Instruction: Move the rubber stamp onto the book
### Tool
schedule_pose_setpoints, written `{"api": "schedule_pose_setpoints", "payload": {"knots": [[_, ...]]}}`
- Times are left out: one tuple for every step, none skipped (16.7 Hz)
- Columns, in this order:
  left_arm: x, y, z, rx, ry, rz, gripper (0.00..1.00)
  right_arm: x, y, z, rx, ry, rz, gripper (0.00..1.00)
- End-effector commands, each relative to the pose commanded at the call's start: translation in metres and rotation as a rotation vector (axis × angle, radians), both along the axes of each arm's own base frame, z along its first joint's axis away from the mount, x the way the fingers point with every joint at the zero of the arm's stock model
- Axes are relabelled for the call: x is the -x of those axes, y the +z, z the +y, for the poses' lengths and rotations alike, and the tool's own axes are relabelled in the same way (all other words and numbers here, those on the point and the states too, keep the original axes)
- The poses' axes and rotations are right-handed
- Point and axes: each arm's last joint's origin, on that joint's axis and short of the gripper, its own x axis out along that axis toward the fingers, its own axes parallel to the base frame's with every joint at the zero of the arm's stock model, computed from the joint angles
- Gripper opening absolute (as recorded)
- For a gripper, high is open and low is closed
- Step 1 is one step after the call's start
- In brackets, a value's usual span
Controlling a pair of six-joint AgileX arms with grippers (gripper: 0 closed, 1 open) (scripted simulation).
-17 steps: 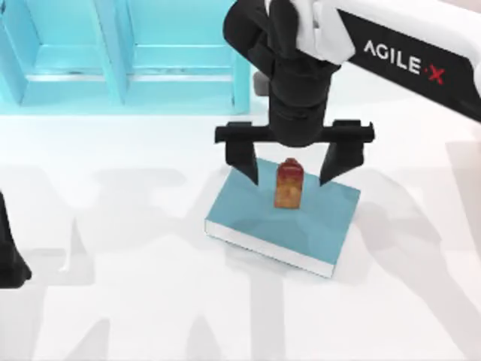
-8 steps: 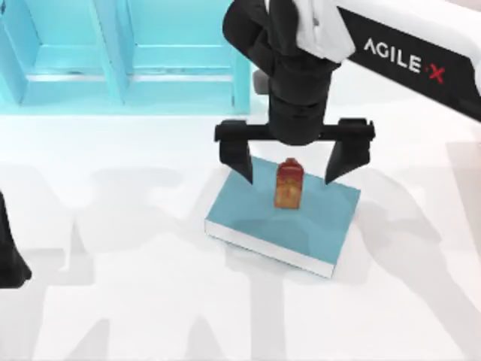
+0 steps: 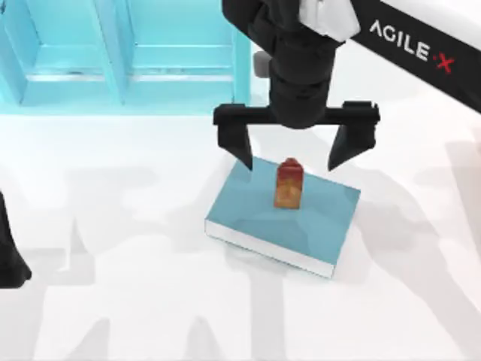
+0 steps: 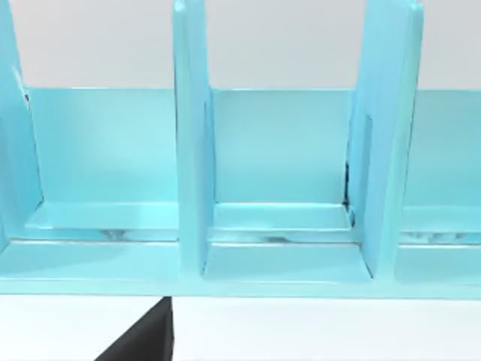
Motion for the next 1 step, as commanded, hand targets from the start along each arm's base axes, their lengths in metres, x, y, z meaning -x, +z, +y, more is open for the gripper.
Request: {"api": "schedule_pose_setpoints", "payload": {"knots": [[0.0000, 0.0000, 0.0000, 0.000, 0.000, 0.000, 1.00, 0.0000, 0.0010, -0.0001, 0.000, 0.000, 0.000, 1.00]]}}
